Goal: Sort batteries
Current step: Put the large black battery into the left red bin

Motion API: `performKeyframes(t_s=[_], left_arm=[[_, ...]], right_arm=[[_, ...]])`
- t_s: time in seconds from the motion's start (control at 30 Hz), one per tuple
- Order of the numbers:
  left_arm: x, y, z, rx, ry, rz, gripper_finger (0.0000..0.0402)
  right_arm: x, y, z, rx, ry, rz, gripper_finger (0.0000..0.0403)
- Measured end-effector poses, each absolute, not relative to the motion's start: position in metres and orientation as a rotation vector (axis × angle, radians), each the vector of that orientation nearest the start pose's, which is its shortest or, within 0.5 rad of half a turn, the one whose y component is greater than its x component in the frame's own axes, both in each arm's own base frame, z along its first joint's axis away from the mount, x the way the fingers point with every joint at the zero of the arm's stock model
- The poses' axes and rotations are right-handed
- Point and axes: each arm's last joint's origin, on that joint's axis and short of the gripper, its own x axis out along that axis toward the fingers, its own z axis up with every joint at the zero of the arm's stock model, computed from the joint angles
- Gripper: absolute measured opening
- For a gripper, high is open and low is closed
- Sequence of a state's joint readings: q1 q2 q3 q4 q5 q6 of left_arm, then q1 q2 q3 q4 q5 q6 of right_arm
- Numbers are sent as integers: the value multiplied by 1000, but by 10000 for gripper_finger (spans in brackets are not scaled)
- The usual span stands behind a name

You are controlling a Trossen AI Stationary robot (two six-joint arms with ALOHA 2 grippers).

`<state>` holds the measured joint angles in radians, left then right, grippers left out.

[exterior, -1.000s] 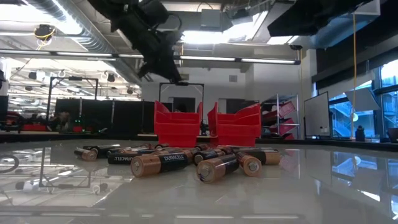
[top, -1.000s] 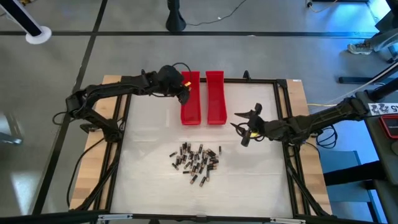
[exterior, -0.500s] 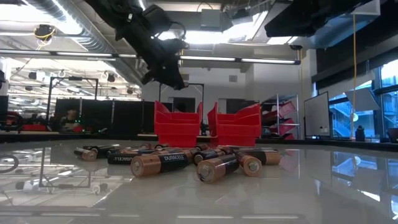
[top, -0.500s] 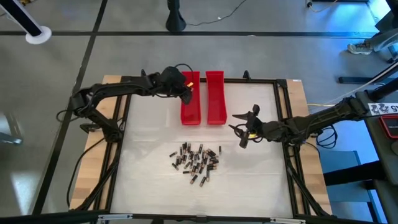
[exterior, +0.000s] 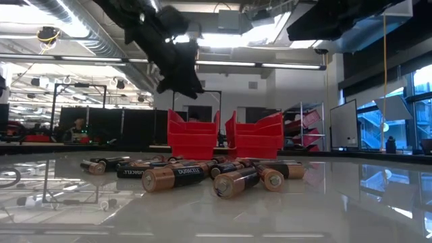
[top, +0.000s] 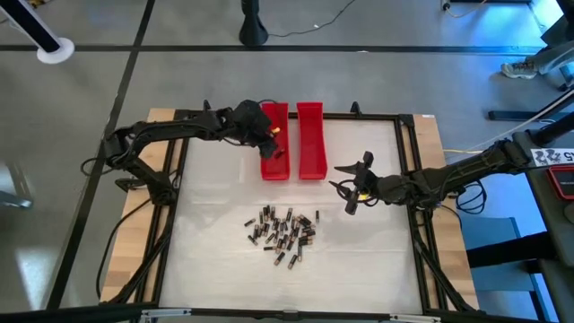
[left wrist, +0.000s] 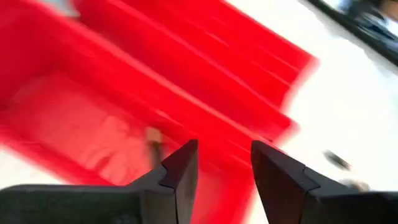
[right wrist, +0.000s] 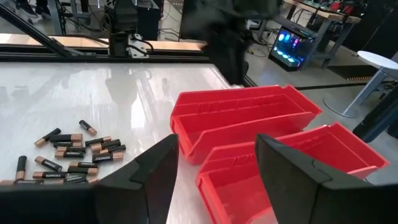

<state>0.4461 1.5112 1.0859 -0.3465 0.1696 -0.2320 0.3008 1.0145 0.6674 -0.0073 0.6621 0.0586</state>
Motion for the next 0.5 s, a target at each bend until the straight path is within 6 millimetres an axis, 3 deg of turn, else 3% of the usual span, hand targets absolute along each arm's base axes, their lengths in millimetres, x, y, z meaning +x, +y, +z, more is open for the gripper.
performKeyframes(t_s=[0.2, 0.33, 0.5], left_arm=[[296, 77, 265, -354, 772, 151, 131], [300, 36, 262, -321, 841, 35, 132], [295, 5, 257, -343, 946, 24, 131]], right_arm=[[211, 47, 268, -124, 325, -365, 214], [211, 47, 268, -126, 323, -365, 214], [212, 47, 268, -119, 318, -365, 214]])
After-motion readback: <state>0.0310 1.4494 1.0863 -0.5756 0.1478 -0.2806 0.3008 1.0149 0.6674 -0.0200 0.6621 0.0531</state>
